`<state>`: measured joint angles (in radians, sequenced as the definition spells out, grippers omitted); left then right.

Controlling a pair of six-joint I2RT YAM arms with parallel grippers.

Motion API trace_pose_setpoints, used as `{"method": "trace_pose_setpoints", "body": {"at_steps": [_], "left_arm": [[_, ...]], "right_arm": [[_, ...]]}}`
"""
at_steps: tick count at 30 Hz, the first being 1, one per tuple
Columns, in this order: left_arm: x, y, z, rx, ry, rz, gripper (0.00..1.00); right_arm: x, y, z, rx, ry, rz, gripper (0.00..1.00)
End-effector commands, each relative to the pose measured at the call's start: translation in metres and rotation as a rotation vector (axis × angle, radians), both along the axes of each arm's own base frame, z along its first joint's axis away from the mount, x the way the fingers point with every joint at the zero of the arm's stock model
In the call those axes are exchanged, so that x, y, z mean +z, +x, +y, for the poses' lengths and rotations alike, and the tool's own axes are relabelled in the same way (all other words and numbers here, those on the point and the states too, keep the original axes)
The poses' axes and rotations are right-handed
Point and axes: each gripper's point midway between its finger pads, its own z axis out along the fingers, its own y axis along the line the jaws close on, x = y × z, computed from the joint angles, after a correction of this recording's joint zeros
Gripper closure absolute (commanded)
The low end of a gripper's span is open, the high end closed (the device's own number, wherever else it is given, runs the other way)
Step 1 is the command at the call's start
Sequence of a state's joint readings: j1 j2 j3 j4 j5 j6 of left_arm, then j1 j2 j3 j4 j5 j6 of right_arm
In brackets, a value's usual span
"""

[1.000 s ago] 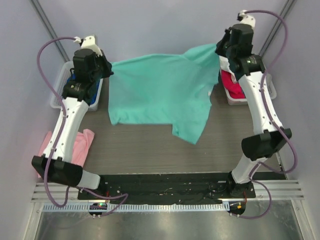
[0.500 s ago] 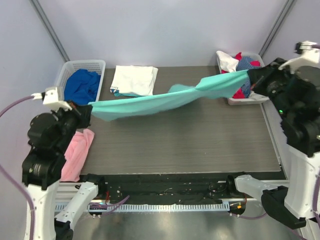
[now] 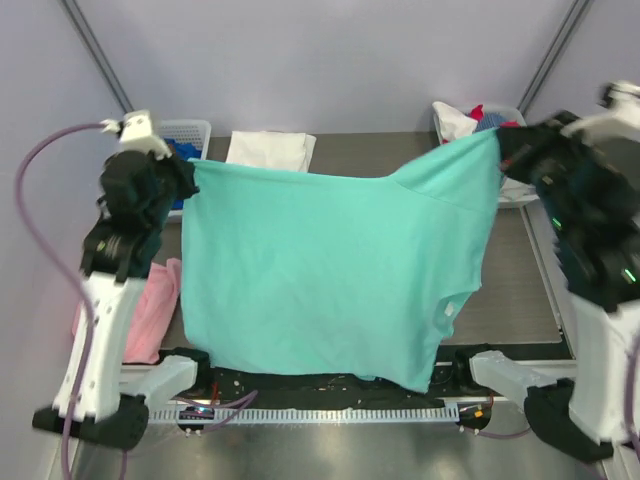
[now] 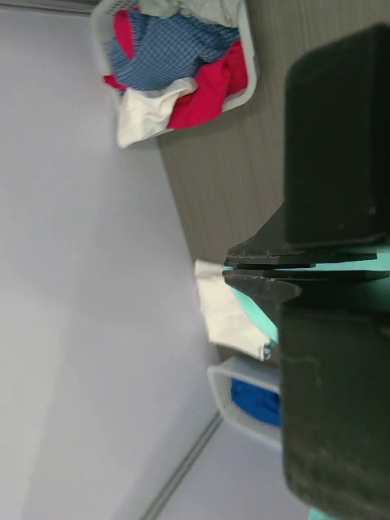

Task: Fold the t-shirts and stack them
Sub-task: Flatten the tshirt out

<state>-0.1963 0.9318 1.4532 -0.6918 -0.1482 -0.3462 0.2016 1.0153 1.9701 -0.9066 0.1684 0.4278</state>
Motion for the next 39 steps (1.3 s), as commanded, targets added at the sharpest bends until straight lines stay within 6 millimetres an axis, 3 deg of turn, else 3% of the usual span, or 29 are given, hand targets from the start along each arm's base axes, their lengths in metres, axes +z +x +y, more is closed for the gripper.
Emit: {"method": "trace_pose_setpoints", "body": {"at_steps": [1, 2, 3, 4, 5, 6, 7, 8, 9, 10, 13, 14, 16, 17, 23, 26, 33, 39], "left_arm": [[-0.053, 0.114, 0.010, 0.110, 0.147, 0.073, 1.00], [-0.064, 0.128, 0.012, 0.119, 0.156, 0.086, 1.00], [-0.078, 0.143, 0.012, 0.121, 0.166, 0.107, 1.00], [-0.104, 0.169, 0.010, 0.122, 0.177, 0.144, 1.00], [-0.122, 0.183, 0.011, 0.123, 0.186, 0.176, 1.00], [-0.138, 0.194, 0.008, 0.117, 0.194, 0.203, 1.00], [-0.173, 0.213, 0.005, 0.110, 0.209, 0.261, 1.00], [-0.187, 0.222, 0.004, 0.108, 0.214, 0.279, 1.00], [-0.202, 0.229, 0.004, 0.111, 0.219, 0.298, 1.00], [-0.236, 0.243, 0.003, 0.113, 0.231, 0.342, 1.00], [-0.270, 0.263, 0.006, 0.146, 0.248, 0.380, 1.00], [-0.297, 0.267, 0.006, 0.145, 0.263, 0.424, 1.00], [-0.308, 0.276, 0.005, 0.142, 0.270, 0.431, 1.00], [-0.323, 0.278, 0.006, 0.141, 0.281, 0.458, 1.00], [-0.321, 0.291, 0.007, 0.144, 0.309, 0.446, 1.00], [-0.322, 0.293, 0.007, 0.146, 0.314, 0.455, 1.00], [-0.316, 0.306, 0.005, 0.149, 0.303, 0.430, 1.00], [-0.311, 0.312, 0.005, 0.150, 0.313, 0.423, 1.00]], "right_arm": [[-0.089, 0.161, 0.011, -0.113, -0.070, 0.172, 0.99], [-0.107, 0.178, 0.011, -0.124, -0.089, 0.203, 0.99], [-0.139, 0.208, 0.014, -0.138, -0.113, 0.264, 0.99], [-0.145, 0.225, 0.014, -0.146, -0.110, 0.255, 0.99], [-0.165, 0.242, 0.014, -0.151, -0.131, 0.287, 0.99], [-0.200, 0.266, 0.016, -0.155, -0.149, 0.353, 0.99], [-0.217, 0.282, 0.018, -0.149, -0.154, 0.367, 0.99], [-0.233, 0.293, 0.017, -0.152, -0.164, 0.386, 0.99], [-0.272, 0.310, 0.019, -0.150, -0.181, 0.453, 0.99], [-0.286, 0.322, 0.020, -0.147, -0.181, 0.454, 0.99], [-0.344, 0.348, 0.027, -0.124, -0.200, 0.520, 0.99], [-0.358, 0.353, 0.029, -0.114, -0.200, 0.536, 0.99], [-0.382, 0.365, 0.032, -0.108, -0.200, 0.557, 0.99], [-0.387, 0.368, 0.035, -0.097, -0.199, 0.560, 0.99], [-0.413, 0.384, 0.041, -0.078, -0.194, 0.587, 0.99], [-0.415, 0.387, 0.041, -0.079, -0.194, 0.586, 0.99], [-0.409, 0.405, 0.034, -0.103, -0.215, 0.556, 0.99], [-0.391, 0.427, 0.030, -0.115, -0.216, 0.500, 0.99]]}}
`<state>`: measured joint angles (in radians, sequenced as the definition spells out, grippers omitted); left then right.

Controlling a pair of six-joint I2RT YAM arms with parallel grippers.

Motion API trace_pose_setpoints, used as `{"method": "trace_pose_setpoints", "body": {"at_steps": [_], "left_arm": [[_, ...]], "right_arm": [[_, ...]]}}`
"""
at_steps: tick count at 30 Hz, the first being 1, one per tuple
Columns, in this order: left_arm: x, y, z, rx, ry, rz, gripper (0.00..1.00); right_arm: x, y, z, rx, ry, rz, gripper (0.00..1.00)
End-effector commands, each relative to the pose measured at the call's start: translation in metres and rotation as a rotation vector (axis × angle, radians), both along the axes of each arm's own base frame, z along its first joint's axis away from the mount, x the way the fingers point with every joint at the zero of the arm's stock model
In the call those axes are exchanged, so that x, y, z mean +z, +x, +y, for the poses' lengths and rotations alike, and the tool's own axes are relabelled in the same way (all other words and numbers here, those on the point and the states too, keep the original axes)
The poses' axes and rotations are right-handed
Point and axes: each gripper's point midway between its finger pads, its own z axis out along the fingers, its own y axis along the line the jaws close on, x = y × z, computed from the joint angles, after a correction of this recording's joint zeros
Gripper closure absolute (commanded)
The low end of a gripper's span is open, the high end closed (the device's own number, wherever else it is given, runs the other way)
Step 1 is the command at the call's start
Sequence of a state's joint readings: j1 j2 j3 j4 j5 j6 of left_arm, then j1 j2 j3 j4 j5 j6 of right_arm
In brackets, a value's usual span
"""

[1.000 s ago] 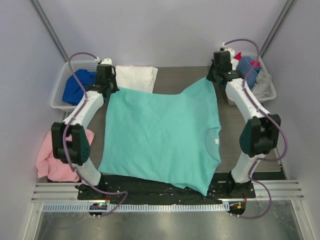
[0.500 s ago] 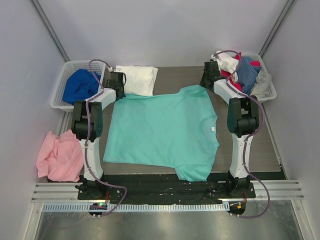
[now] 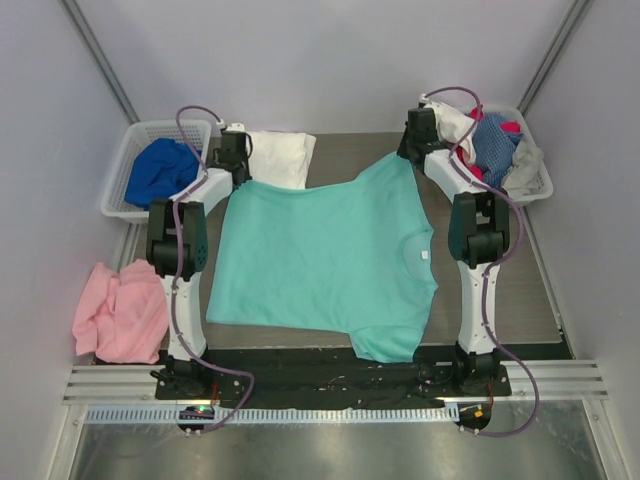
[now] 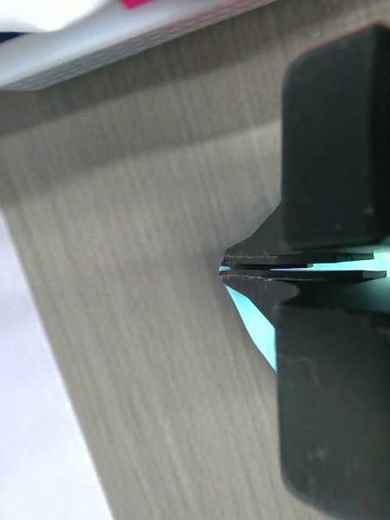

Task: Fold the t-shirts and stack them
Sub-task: Flatten the tshirt out, then fold the tshirt

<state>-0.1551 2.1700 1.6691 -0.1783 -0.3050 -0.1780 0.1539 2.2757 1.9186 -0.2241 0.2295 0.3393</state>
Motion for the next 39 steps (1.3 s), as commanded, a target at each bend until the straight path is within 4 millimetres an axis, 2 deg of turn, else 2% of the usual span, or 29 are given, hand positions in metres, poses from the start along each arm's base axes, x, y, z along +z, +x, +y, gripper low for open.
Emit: {"method": "trace_pose_setpoints", "body": {"at_steps": [1, 7, 8, 12, 15, 16, 18, 19, 20, 21, 22, 23, 24, 25, 26, 27, 28, 29, 30, 31, 32, 33, 34, 35, 36, 37, 38, 39], "left_arm": [[0.027, 0.018, 0.006, 0.020, 0.017, -0.080, 1.00], [0.033, 0.010, 0.010, 0.036, 0.028, -0.086, 1.00], [0.041, 0.009, 0.011, 0.038, 0.029, -0.101, 1.00], [0.038, 0.004, 0.015, 0.044, 0.039, -0.087, 1.00], [0.032, 0.002, 0.017, 0.052, 0.047, -0.070, 0.98], [0.030, 0.001, 0.017, 0.056, 0.045, -0.065, 0.94], [0.034, 0.000, 0.019, 0.068, 0.048, -0.071, 0.84], [0.036, -0.002, 0.020, 0.074, 0.051, -0.071, 0.75], [0.043, -0.003, 0.022, 0.085, 0.054, -0.083, 0.65], [0.065, -0.006, 0.024, 0.103, 0.042, -0.120, 0.47], [0.079, -0.010, 0.025, 0.112, 0.038, -0.136, 0.21], [0.094, -0.014, 0.026, 0.128, 0.030, -0.161, 0.14], [0.137, -0.023, 0.030, 0.157, 0.004, -0.245, 0.05], [0.145, -0.033, 0.030, 0.169, -0.013, -0.255, 0.00], [0.161, -0.042, 0.030, 0.173, -0.036, -0.281, 0.00], [0.168, -0.051, 0.024, 0.172, -0.088, -0.294, 0.00], [0.182, -0.070, 0.023, 0.169, -0.115, -0.316, 0.00], [0.183, -0.081, 0.018, 0.162, -0.135, -0.314, 0.00], [0.180, -0.091, 0.013, 0.160, -0.153, -0.305, 0.00], [0.160, -0.107, 0.008, 0.154, -0.168, -0.264, 0.00], [0.167, -0.120, -0.001, 0.131, -0.187, -0.281, 0.00], [0.163, -0.129, -0.008, 0.113, -0.192, -0.270, 0.00], [0.141, -0.141, -0.011, 0.105, -0.176, -0.223, 0.01], [0.140, -0.151, -0.020, 0.080, -0.173, -0.221, 0.00], [0.132, -0.157, -0.023, 0.073, -0.169, -0.205, 0.00], [0.115, -0.166, -0.023, 0.074, -0.153, -0.165, 0.00], [0.112, -0.171, -0.028, 0.067, -0.159, -0.156, 0.00], [0.103, -0.179, -0.029, 0.064, -0.152, -0.125, 0.00]], "right_arm": [[0.042, 0.028, -0.010, -0.024, -0.019, -0.126, 0.99], [0.068, 0.031, -0.017, -0.043, -0.030, -0.173, 0.99], [0.071, 0.031, -0.019, -0.049, -0.031, -0.178, 0.99], [0.070, 0.028, -0.025, -0.052, -0.030, -0.171, 0.99], [0.062, 0.026, -0.024, -0.039, -0.024, -0.154, 0.86], [0.062, 0.026, -0.023, -0.036, -0.022, -0.152, 0.66], [0.060, 0.024, -0.022, -0.034, -0.025, -0.144, 0.38], [0.063, 0.024, -0.027, -0.045, -0.028, -0.147, 0.26], [0.063, 0.021, -0.029, -0.052, -0.035, -0.143, 0.23], [0.081, 0.017, -0.033, -0.070, -0.042, -0.168, 0.20], [0.088, 0.014, -0.035, -0.077, -0.047, -0.177, 0.15], [0.088, 0.007, -0.037, -0.087, -0.052, -0.165, 0.14], [0.114, -0.002, -0.042, -0.105, -0.047, -0.200, 0.13], [0.119, -0.011, -0.044, -0.122, -0.048, -0.194, 0.11], [0.118, -0.022, -0.045, -0.141, -0.026, -0.176, 0.11], [0.138, -0.036, -0.045, -0.148, 0.001, -0.196, 0.11], [0.140, -0.049, -0.042, -0.142, 0.023, -0.180, 0.11], [0.118, -0.065, -0.038, -0.153, 0.047, -0.123, 0.10], [0.113, -0.077, -0.034, -0.153, 0.058, -0.103, 0.11], [0.127, -0.094, -0.032, -0.153, 0.071, -0.118, 0.11], [0.099, -0.113, -0.022, -0.137, 0.068, -0.050, 0.11], [0.094, -0.123, -0.016, -0.125, 0.076, -0.035, 0.11], [0.093, -0.135, -0.010, -0.104, 0.078, -0.021, 0.11], [0.071, -0.149, -0.003, -0.083, 0.069, 0.033, 0.11], [0.062, -0.159, 0.010, -0.052, 0.062, 0.057, 0.10], [0.052, -0.167, 0.017, -0.030, 0.052, 0.083, 0.11], [0.040, -0.179, 0.020, -0.021, 0.043, 0.115, 0.11], [0.034, -0.188, 0.031, 0.005, 0.044, 0.133, 0.11]]}}
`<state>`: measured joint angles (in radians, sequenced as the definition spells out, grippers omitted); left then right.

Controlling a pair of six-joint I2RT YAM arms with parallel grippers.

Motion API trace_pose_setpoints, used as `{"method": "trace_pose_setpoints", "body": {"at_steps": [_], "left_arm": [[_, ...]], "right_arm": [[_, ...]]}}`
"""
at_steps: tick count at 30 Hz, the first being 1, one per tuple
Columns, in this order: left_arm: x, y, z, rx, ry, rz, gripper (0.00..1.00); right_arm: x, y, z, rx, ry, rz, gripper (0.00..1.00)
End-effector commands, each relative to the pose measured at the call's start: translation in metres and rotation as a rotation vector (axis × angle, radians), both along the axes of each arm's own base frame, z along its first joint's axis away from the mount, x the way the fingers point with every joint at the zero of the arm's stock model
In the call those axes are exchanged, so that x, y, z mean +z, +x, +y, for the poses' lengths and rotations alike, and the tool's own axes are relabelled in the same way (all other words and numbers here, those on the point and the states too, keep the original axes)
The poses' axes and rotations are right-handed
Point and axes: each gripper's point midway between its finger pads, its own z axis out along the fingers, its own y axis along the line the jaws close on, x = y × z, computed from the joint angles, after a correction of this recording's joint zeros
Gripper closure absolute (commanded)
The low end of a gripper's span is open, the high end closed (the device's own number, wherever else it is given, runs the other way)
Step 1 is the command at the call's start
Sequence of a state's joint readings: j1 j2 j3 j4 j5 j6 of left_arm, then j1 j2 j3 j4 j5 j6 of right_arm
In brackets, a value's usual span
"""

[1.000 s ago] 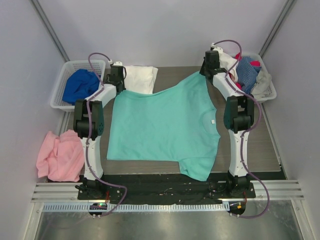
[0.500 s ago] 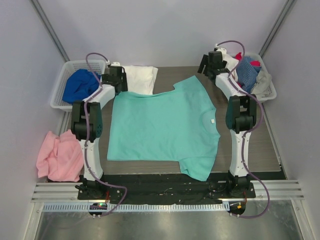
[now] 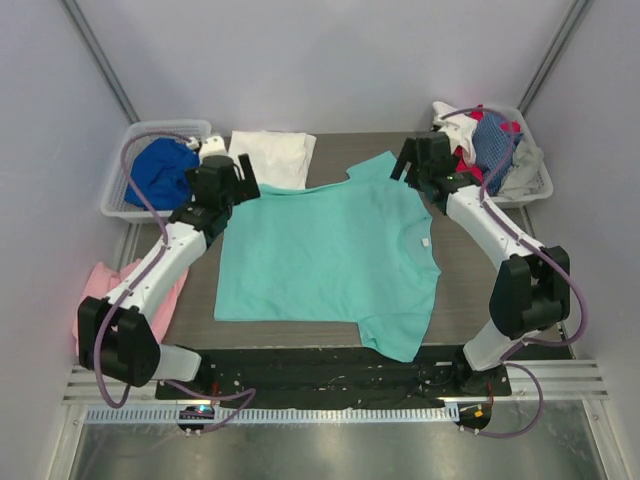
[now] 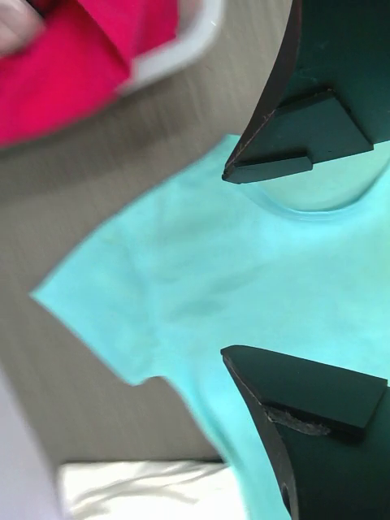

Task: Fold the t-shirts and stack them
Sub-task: Fold the tshirt

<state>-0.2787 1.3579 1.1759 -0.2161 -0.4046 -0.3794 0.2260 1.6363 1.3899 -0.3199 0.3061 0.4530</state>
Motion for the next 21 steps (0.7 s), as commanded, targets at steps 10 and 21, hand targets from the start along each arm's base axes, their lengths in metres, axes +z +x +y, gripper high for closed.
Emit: {"method": "trace_pose_setpoints", "body": {"at_steps": [10, 21], "left_arm": [[-0.114, -0.060, -0.019, -0.020, 0.024, 0.287, 0.00], [-0.117, 0.011, -0.038, -0.035, 0.127, 0.309, 0.00]], "right_arm": [[-0.114, -0.105, 0.038, 0.116, -0.050, 0.302, 0.11], [-0.097, -0.025, 0.056, 0.140, -0.134, 0.218, 0.10]]}}
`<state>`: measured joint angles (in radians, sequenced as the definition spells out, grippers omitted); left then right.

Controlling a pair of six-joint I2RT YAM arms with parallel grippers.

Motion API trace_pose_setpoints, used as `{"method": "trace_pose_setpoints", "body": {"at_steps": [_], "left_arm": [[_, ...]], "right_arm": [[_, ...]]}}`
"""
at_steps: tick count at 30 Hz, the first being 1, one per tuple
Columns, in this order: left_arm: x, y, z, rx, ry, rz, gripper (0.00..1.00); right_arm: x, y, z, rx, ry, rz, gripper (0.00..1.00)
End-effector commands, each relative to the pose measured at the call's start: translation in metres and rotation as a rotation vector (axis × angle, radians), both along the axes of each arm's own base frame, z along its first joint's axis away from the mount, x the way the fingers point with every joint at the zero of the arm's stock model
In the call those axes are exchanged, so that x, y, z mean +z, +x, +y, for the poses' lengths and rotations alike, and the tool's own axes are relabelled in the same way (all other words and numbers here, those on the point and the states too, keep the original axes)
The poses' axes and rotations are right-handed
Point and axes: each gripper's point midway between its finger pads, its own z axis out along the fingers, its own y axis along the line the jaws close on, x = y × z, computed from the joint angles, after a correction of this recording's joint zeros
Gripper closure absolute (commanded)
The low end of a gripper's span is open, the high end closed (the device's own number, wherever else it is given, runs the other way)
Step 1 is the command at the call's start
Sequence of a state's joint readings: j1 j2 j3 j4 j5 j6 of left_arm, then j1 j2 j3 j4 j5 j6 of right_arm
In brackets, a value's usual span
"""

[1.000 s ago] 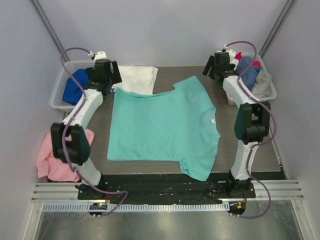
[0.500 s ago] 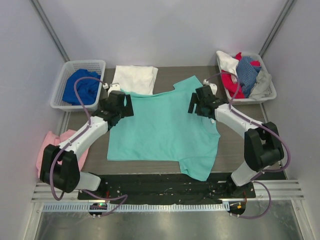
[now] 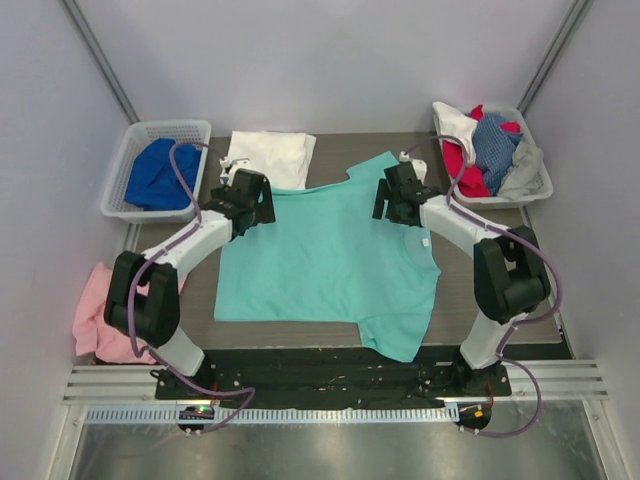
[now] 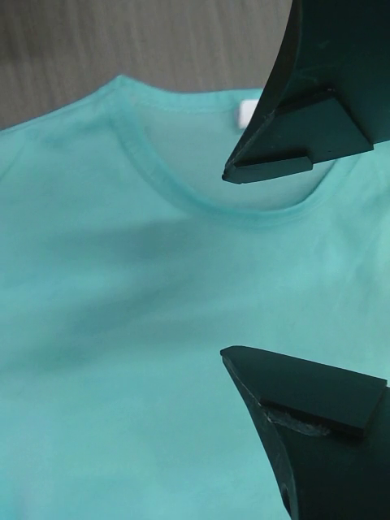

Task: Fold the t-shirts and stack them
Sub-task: Fold the tshirt

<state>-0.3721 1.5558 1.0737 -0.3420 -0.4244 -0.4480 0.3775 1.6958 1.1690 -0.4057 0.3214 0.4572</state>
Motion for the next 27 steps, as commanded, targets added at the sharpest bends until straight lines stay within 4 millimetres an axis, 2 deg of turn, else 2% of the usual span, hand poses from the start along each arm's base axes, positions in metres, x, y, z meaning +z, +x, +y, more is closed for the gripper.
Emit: {"method": "trace_pose_setpoints", "body": {"at_steps": [1, 2, 4, 5, 7, 8, 14, 18, 19, 21, 27], "left_arm": [[0.022, 0.048, -0.009, -0.004, 0.055, -0.072, 0.00], [0.012, 0.054, -0.011, -0.014, 0.075, -0.045, 0.00], [0.013, 0.068, -0.016, -0.023, 0.076, -0.047, 0.00], [-0.001, 0.070, -0.020, -0.042, 0.081, -0.009, 0.00], [-0.003, 0.077, -0.027, -0.055, 0.068, -0.001, 0.00], [-0.009, 0.078, -0.031, -0.074, 0.057, 0.020, 0.00], [-0.045, 0.076, -0.042, -0.113, 0.034, 0.120, 0.02], [-0.066, 0.077, -0.045, -0.125, 0.023, 0.184, 0.12], [-0.077, 0.077, -0.044, -0.122, 0.022, 0.210, 0.15], [-0.080, 0.080, -0.045, -0.124, 0.006, 0.230, 0.21], [-0.105, 0.087, -0.038, -0.103, -0.049, 0.286, 0.26]], "right_arm": [[0.028, 0.059, 0.016, 0.019, -0.009, -0.129, 0.11], [0.026, 0.073, 0.021, 0.021, -0.011, -0.135, 0.10], [0.018, 0.084, 0.024, 0.032, -0.024, -0.125, 0.10], [0.010, 0.094, 0.027, 0.033, -0.026, -0.118, 0.11], [0.008, 0.102, 0.030, 0.040, -0.013, -0.116, 0.10], [-0.001, 0.102, 0.030, 0.042, -0.013, -0.099, 0.10], [-0.016, 0.103, 0.029, 0.047, -0.005, -0.066, 0.10], [-0.032, 0.106, 0.026, 0.043, 0.007, -0.029, 0.10], [-0.038, 0.107, 0.025, 0.042, 0.010, -0.016, 0.10], [-0.042, 0.110, 0.021, 0.035, 0.012, -0.007, 0.10], [-0.058, 0.117, 0.016, 0.028, 0.014, 0.031, 0.10]]}}
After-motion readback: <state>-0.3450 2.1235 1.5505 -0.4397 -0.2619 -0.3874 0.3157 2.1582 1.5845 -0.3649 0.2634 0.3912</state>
